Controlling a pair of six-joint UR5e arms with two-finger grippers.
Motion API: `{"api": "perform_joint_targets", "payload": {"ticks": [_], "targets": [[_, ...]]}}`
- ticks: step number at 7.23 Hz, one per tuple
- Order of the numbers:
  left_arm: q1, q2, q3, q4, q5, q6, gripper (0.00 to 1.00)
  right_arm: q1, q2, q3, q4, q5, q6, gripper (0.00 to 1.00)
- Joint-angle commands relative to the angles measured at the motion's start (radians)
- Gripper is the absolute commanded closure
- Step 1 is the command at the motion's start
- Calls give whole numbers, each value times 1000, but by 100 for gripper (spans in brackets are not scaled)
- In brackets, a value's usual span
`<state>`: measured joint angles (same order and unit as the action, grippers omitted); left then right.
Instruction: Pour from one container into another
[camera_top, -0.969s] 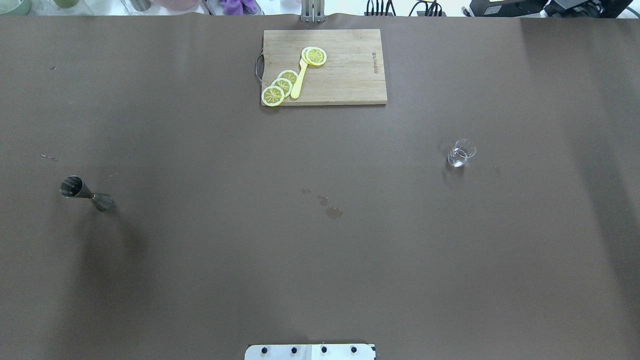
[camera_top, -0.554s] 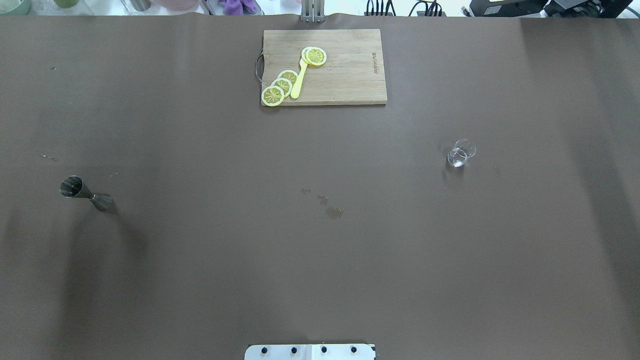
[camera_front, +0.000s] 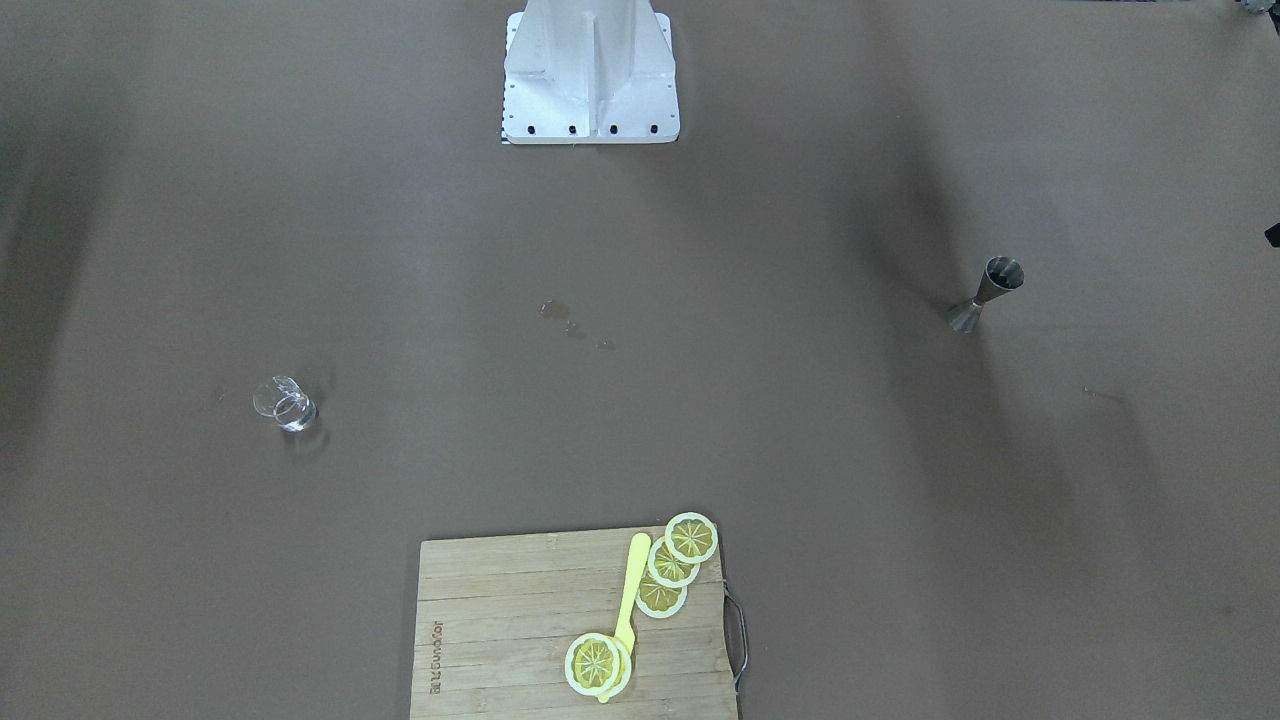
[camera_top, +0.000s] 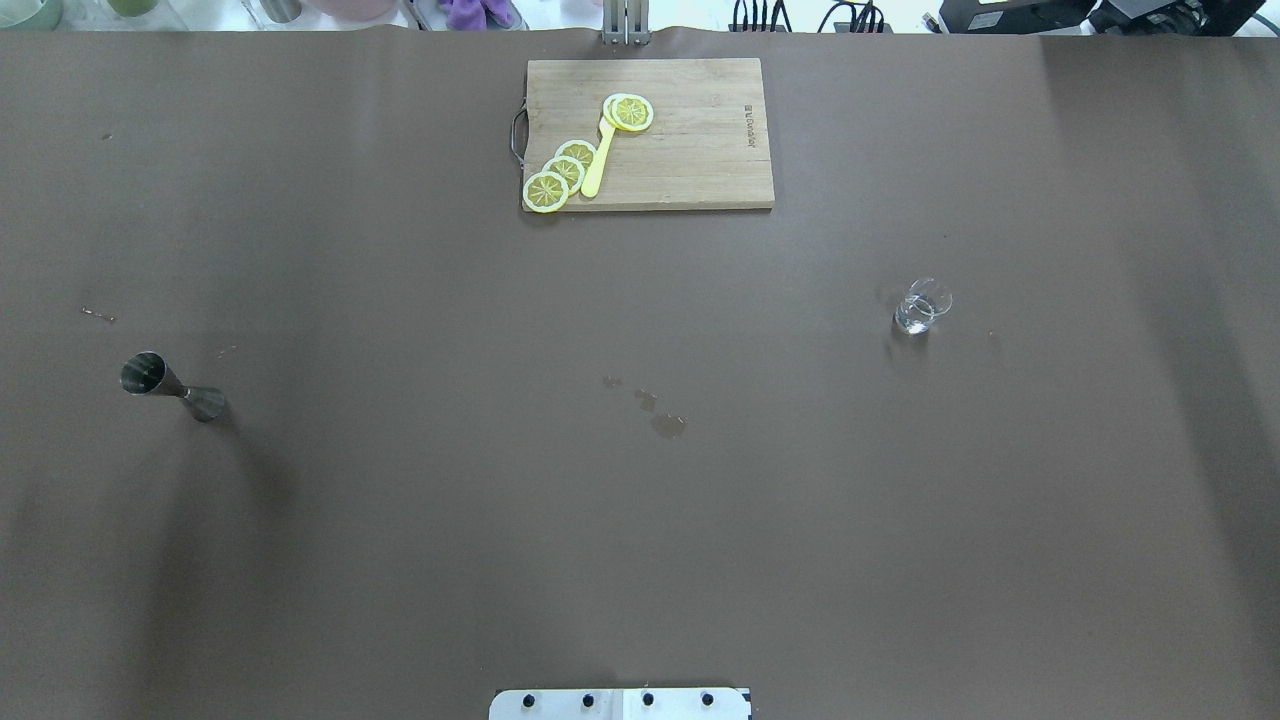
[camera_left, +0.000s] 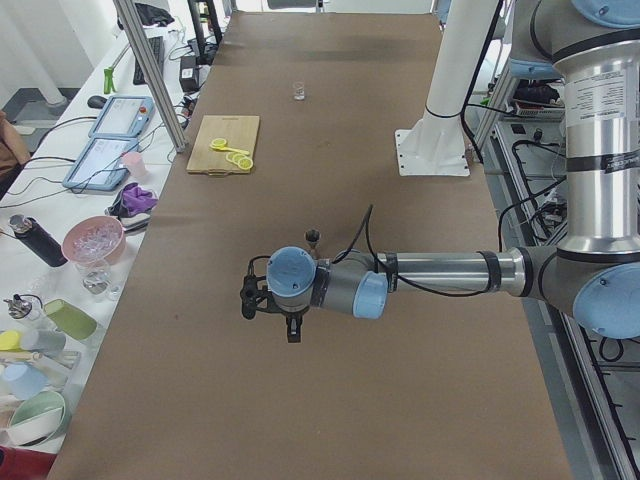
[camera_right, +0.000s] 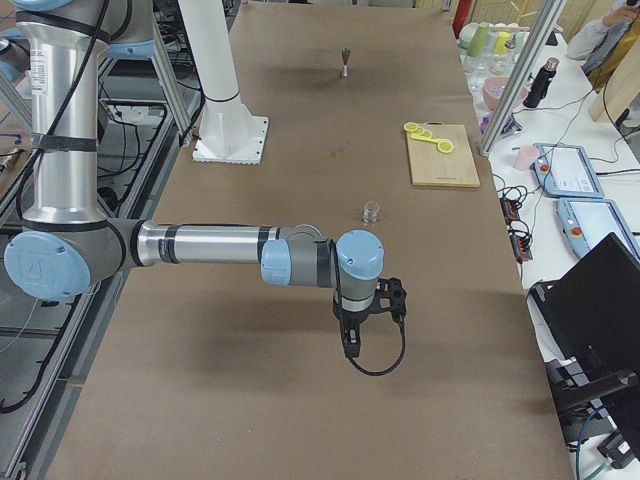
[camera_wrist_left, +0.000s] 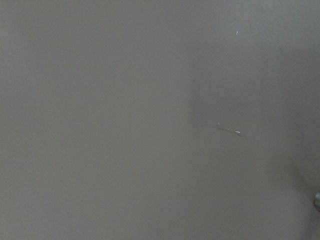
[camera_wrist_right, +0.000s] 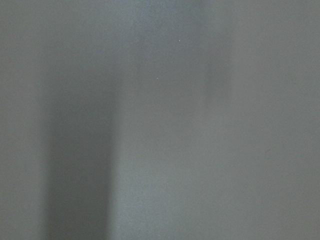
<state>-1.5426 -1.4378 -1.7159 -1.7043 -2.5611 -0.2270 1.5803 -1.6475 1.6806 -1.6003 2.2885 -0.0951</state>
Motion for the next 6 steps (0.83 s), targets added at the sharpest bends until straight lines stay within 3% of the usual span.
{"api": "perform_joint_targets", "payload": {"ticks": [1, 6], "targets": [[-14, 3, -138, 250, 10, 2, 1, 0, 0, -1, 0, 0, 0, 0], [-110, 39, -78, 250, 50, 106, 1, 0, -2, -2, 3, 11, 3, 0]]}}
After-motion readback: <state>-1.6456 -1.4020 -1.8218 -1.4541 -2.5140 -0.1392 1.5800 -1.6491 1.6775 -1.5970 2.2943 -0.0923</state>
